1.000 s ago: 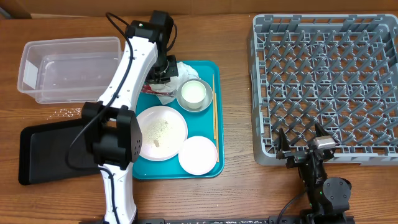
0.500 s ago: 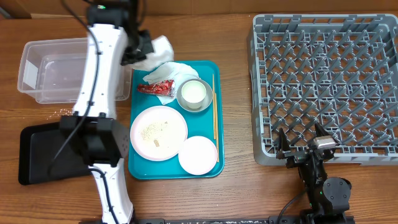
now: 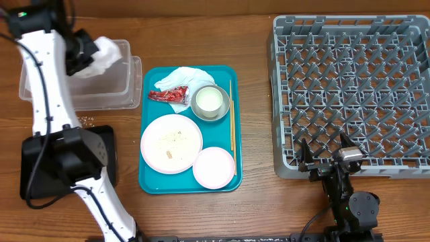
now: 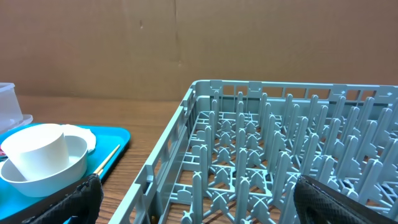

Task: Sort waste into correct bins and load items into the dishwasher
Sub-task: 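Carry the napkin left and drop it into the clear bin, then return the left gripper to the tray and grasp the red wrapper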

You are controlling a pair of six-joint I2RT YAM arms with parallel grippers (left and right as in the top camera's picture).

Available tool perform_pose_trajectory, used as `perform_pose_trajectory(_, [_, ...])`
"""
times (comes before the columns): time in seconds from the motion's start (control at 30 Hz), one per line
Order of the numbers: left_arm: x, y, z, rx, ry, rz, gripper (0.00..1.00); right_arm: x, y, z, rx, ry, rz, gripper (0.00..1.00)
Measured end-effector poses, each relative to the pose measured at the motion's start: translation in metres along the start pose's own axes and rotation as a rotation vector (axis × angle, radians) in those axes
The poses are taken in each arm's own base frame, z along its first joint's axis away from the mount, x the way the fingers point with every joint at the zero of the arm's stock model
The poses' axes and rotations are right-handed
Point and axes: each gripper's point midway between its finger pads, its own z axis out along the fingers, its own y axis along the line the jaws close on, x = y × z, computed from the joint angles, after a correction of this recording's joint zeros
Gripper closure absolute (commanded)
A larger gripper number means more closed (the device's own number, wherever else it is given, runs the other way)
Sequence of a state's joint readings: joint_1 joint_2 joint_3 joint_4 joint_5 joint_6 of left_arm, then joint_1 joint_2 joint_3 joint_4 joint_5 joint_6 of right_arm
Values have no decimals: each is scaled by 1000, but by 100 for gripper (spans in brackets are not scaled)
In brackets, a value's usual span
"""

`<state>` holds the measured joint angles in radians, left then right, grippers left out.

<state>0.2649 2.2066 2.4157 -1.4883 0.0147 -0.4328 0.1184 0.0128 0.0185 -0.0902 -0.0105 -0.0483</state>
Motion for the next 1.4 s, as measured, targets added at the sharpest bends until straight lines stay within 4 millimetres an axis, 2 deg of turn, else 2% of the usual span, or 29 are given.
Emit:
perform_pose_trajectory(0.13, [-9, 13, 1, -9, -16, -34, 96, 0, 0, 0, 0, 0, -1, 0])
perform_pose_trajectory(0.23, [-7, 16, 7, -28, -10, -35, 89, 0, 0, 0, 0, 0, -1, 0])
perform_pose_trajectory(0.3, [-6, 18, 13, -38, -2, -38, 81, 0, 0, 0, 0, 0, 0, 0])
perform_pose_trajectory(0.33, [-5, 19, 17, -45, 5, -39, 72, 0, 0, 0, 0, 0, 0, 0])
perform_pose_trajectory(0.37, [-3, 20, 20, -49, 12, -35, 71, 0, 0, 0, 0, 0, -1, 0])
perform_pose_trajectory(0.53, [2, 23, 27, -61, 34, -34, 71, 0, 0, 0, 0, 0, -1, 0])
perform_pose_trajectory(0.67, [5, 15, 28, -12, 56, 21, 74, 0, 0, 0, 0, 0, 0, 0])
perform_pose_trajectory(0.83, [21, -15, 25, 148, 123, 157, 73, 0, 0, 0, 0, 0, 0, 0])
perform_pose_trajectory(0.97, [48, -45, 19, 257, 194, 294, 70, 0, 0, 0, 0, -1, 0, 0])
perform_pose_trajectory(1.17, [92, -98, 18, 306, 243, 476, 63, 0, 0, 0, 0, 0, 0, 0])
perform_pose_trajectory(1.27, [112, -124, 24, 315, 251, 540, 63, 0, 0, 0, 0, 0, 0, 0])
perform_pose_trajectory(1.4, [141, -144, 43, 282, 274, 574, 63, 0, 0, 0, 0, 0, -1, 0])
